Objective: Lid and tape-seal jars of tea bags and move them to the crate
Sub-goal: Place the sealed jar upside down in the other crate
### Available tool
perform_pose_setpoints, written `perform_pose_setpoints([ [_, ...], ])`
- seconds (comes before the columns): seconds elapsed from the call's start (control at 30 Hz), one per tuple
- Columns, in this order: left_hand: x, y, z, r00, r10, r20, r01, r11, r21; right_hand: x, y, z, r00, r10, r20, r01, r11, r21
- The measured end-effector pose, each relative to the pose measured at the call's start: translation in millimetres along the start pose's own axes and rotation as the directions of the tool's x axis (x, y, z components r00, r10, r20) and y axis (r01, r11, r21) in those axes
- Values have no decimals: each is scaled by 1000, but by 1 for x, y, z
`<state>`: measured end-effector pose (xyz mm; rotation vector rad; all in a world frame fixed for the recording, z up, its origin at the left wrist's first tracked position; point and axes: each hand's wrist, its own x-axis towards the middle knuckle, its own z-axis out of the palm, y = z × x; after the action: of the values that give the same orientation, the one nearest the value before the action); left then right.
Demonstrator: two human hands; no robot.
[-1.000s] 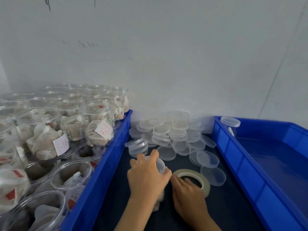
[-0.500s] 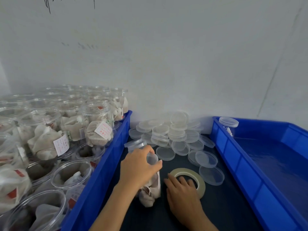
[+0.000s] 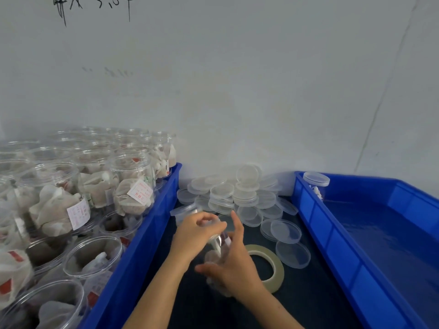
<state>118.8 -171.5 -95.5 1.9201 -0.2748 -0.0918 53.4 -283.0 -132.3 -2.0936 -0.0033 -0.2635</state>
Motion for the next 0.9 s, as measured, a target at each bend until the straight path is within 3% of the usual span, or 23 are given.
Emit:
perform_pose_setpoints([
  [0.1, -6, 6, 0, 995, -59, 78, 82, 940, -331, -3, -3, -10, 996, -60, -59, 53, 992, -118],
  [0.2, -7, 8, 1, 971, 79, 224, 79, 783, -617, -5, 0, -38, 994, -40, -98, 56, 985, 165],
  [0.33, -12, 25, 23, 872, 247, 424, -30, 889, -456, -6, -10, -99, 994, -63, -93, 101, 865, 492],
  [0.47, -11, 50, 56, 800, 279, 531, 0, 885, -466, -9, -19, -163, 989, -85, -118, 138, 799, 585],
  [0.53, -9, 70, 78, 802, 344, 489, -41, 847, -529, -10, -23, -192, 988, -57, -143, 134, 782, 609],
  [0.63, -3, 103, 118, 876, 369, 309, -158, 826, -541, -9, -26, -232, 982, -6, -190, 125, 774, 621],
  [0.7, 2, 123, 148, 904, 382, 192, -222, 804, -551, -5, -28, -249, 969, 48, -242, 99, 823, 559],
  [0.8, 14, 140, 190, 906, 414, 94, -313, 801, -511, 8, -17, -262, 901, 185, -393, 22, 884, 466],
  [0.9, 33, 149, 227, 892, 443, 89, -367, 825, -429, 27, 5, -281, 817, 265, -513, -5, 892, 452],
])
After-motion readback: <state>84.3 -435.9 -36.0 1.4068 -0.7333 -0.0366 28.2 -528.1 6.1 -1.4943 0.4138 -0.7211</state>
